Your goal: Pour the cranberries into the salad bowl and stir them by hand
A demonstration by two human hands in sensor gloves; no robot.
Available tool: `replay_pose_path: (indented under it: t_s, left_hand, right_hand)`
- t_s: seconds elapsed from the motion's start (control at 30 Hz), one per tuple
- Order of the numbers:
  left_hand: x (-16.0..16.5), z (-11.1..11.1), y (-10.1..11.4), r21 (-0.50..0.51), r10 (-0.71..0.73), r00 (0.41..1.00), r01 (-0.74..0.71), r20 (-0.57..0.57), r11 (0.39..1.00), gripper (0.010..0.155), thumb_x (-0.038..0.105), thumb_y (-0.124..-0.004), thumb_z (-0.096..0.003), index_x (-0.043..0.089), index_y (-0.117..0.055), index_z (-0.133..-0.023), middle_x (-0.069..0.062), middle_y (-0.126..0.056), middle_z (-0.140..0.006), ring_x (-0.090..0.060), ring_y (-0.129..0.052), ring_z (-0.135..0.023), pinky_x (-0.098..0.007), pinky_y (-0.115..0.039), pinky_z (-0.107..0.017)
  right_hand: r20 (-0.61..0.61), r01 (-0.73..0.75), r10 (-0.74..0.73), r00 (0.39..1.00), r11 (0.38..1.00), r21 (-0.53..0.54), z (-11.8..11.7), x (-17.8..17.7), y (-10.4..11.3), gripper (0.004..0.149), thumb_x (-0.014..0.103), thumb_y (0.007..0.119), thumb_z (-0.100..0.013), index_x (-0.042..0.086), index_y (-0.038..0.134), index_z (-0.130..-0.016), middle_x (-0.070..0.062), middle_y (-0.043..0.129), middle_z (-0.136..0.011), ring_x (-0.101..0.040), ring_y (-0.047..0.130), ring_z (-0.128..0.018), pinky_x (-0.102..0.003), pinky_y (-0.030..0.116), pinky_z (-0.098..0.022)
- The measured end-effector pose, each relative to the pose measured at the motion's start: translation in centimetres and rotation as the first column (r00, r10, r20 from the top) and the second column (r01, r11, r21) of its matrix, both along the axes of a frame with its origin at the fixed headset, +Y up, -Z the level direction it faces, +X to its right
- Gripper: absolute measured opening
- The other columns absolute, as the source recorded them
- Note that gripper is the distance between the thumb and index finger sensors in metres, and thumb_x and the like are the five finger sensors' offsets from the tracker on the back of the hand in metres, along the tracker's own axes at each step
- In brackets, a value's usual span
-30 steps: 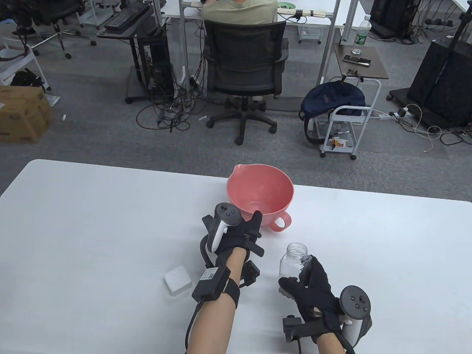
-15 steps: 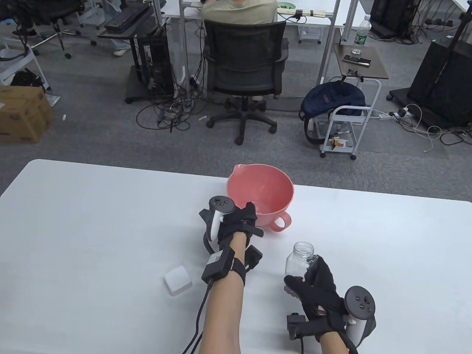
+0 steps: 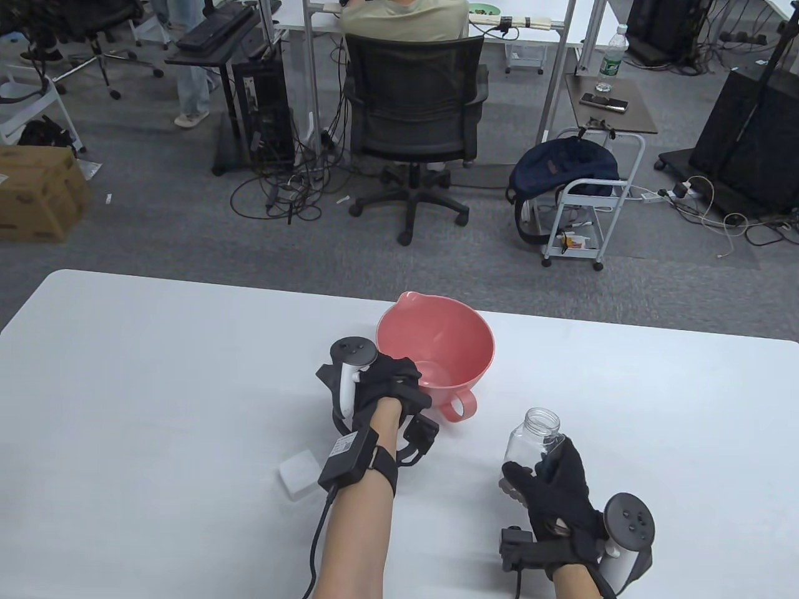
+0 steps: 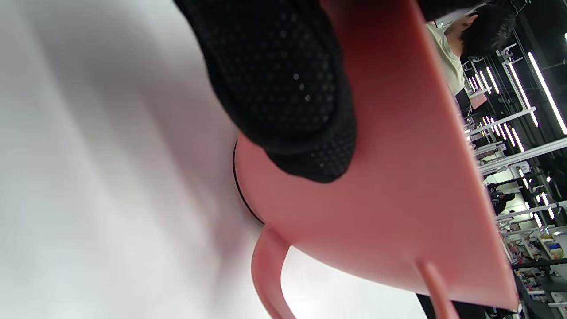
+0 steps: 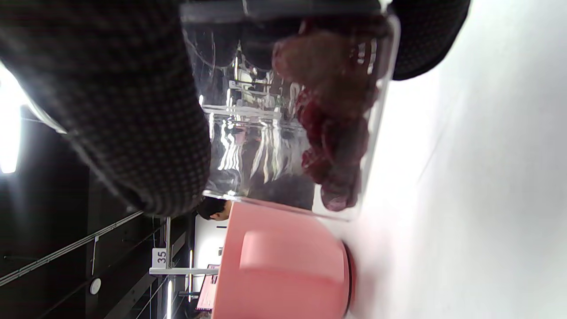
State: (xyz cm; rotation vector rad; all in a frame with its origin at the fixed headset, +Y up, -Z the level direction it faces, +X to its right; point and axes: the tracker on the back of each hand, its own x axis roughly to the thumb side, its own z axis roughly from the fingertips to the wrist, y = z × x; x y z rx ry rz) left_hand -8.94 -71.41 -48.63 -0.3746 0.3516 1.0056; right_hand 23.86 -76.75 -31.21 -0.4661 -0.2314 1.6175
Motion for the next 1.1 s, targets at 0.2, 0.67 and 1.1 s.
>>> replay_pose_path:
  t_s: [0.2,0.67,1.1]
  left_hand:
    - [-3.0,5.8,0.5,-0.022,0.019,0.999,-0.019,-0.026,1.0,0.074,0.042,-0.065,-0.0617,0.02,-0.016,-0.112,-0.024,-0.049,-0.116,-0.013,-0.116,-0.04,-0.013,-0.103,-0.03]
    - [-6.1,14.9,1.0,0.017,0.023,0.998,-0.024,0.057,1.0,0.074,0.04,-0.066,-0.0601,0.019,-0.017,-0.112,-0.025,-0.049,-0.115,-0.015,-0.116,-0.037,-0.015,-0.103,-0.028]
    - [-4.9,16.4,0.6,0.017,-0.089,0.965,0.088,0.245,0.996,0.072,0.039,-0.067,-0.0587,0.021,-0.021,-0.112,-0.021,-0.055,-0.115,-0.013,-0.116,-0.033,-0.014,-0.102,-0.024]
  right_hand:
    - [0.052,0.053,-0.052,0.997,0.999,-0.01,-0.4,0.7,-0.4,0.095,0.051,0.111,-0.027,0.038,0.054,-0.102,0.003,0.061,-0.103,-0.028,0.07,-0.092,-0.054,0.076,-0.06]
    - [0.037,-0.018,0.018,0.999,1.0,-0.015,0.3,0.6,-0.4,0.094,0.051,0.111,-0.027,0.038,0.055,-0.101,0.003,0.062,-0.102,-0.028,0.07,-0.091,-0.054,0.076,-0.06]
    - [0.01,-0.071,0.071,0.997,0.997,0.009,0.4,0.1,0.1,0.094,0.051,0.111,-0.026,0.038,0.056,-0.101,0.003,0.063,-0.102,-0.028,0.071,-0.09,-0.054,0.077,-0.059]
